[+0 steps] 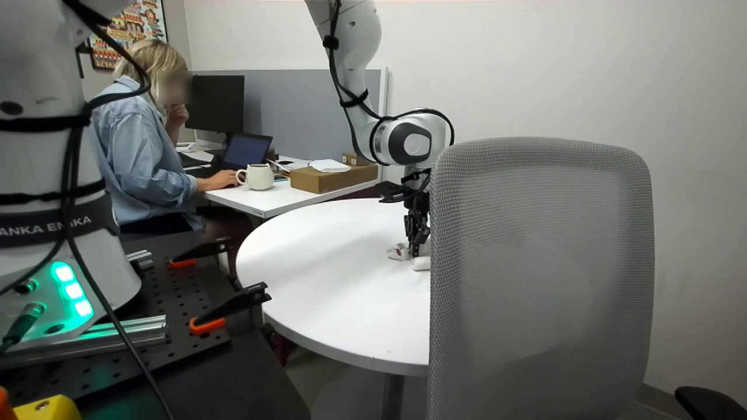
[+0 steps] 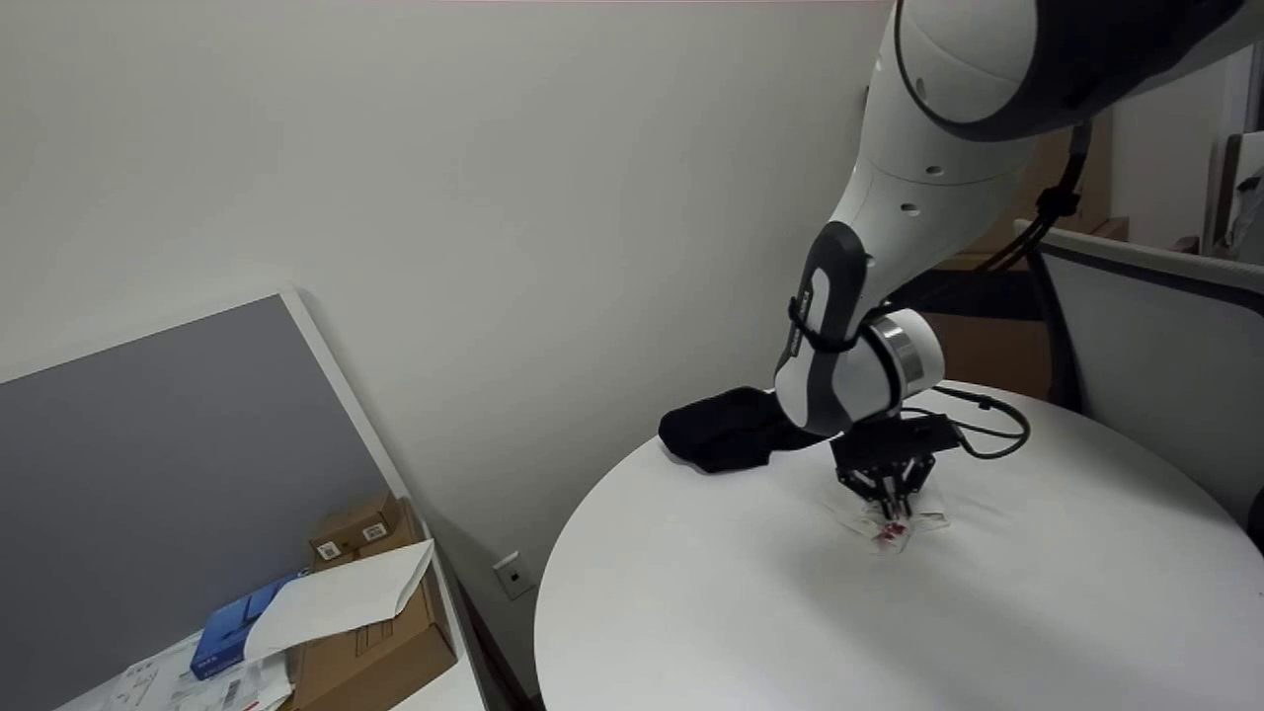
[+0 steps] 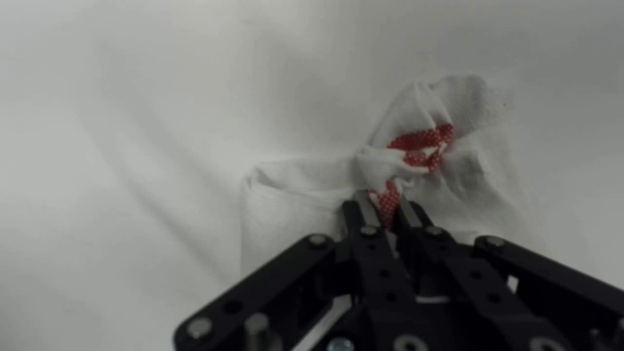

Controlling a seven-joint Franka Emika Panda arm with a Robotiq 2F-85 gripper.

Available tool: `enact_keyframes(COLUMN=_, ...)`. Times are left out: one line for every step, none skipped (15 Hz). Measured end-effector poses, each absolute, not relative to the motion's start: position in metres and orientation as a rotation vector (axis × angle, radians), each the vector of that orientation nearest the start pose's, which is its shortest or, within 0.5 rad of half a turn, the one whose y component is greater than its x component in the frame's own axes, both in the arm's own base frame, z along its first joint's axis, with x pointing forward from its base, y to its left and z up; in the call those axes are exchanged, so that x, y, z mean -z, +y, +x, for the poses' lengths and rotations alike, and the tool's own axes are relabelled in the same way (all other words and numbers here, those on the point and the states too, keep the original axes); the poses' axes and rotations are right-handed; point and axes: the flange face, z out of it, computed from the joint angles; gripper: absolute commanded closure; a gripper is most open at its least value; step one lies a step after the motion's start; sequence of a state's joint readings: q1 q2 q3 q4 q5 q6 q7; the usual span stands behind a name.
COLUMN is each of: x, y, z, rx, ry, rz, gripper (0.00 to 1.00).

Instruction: Fold the white towel in half and use it to wipe the table

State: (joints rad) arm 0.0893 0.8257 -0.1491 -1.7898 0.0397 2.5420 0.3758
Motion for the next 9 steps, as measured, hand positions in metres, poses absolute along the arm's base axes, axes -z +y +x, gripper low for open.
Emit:
enact_keyframes(x=-0.088, y=-0.05, z=0.625, rx=-0.095, ry=0.716, rz=-3.172, gripper=0.91)
enact_keyframes(x=-0.087, y=-0.059, z=0.613, rx=-0.118, ry=0.735, rz=-3.177, gripper=0.91)
enact_keyframes(x=-0.086, y=-0.062, z=0.599, rx=-0.151, ry=0.736, rz=-3.18, gripper=0.91)
enact_keyframes(x=-0.086, y=-0.06, z=0.584, rx=-0.19, ry=0.718, rz=-3.181, gripper=0.91)
enact_keyframes(x=-0.085, y=-0.052, z=0.568, rx=-0.235, ry=0.67, rz=-3.179, gripper=0.91)
enact_keyframes(x=-0.085, y=-0.038, z=0.553, rx=-0.279, ry=0.601, rz=-3.173, gripper=0.91)
enact_keyframes(x=-0.084, y=-0.021, z=0.538, rx=-0.317, ry=0.527, rz=-3.164, gripper=0.91)
enact_keyframes(x=-0.083, y=-0.001, z=0.524, rx=-0.351, ry=0.45, rz=-3.153, gripper=0.91)
enact_keyframes(x=-0.083, y=0.02, z=0.51, rx=-0.381, ry=0.373, rz=-3.139, gripper=0.91)
